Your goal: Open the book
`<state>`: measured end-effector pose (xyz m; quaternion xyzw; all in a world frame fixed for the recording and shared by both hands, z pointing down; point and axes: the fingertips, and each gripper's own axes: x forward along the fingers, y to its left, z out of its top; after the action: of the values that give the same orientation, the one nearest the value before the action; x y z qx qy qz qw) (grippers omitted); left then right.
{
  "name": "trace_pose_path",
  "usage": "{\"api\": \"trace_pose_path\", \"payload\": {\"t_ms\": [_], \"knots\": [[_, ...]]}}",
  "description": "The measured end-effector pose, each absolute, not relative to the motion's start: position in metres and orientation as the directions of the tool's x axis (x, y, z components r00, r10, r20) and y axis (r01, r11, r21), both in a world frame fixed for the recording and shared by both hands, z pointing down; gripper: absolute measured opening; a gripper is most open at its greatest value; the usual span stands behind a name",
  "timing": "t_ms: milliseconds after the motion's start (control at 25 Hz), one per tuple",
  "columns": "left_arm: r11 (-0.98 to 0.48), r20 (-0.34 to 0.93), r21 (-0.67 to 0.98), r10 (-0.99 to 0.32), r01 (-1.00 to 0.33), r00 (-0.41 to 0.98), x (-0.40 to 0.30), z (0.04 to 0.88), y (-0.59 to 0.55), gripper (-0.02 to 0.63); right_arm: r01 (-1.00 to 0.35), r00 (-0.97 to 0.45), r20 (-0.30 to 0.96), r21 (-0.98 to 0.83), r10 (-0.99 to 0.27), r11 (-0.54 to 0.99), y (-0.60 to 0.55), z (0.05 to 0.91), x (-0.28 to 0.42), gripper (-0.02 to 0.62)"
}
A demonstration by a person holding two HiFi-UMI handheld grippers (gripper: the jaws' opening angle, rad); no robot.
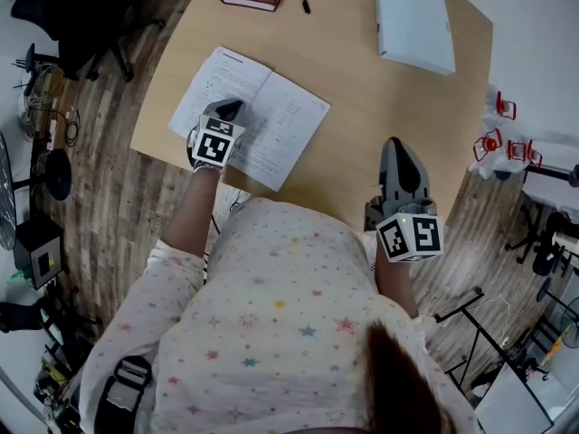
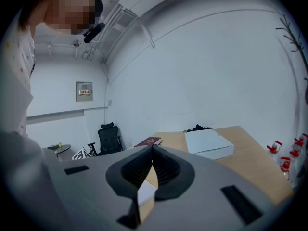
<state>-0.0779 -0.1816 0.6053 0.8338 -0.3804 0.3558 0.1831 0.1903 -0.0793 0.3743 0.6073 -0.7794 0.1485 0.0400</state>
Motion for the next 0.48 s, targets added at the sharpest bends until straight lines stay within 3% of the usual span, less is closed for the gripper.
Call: {"api": "trace_pose_path", "payload": {"t_ms": [480], "knots": [[-0.644,0.680,0.050,-0.538,-0.763,0.498,-0.071,0.575,-0.178,0.018,-0.947,-0.299,0.218,-0.185,-0.929,0.262,-0.083,0.370,0.184,0.000]]}}
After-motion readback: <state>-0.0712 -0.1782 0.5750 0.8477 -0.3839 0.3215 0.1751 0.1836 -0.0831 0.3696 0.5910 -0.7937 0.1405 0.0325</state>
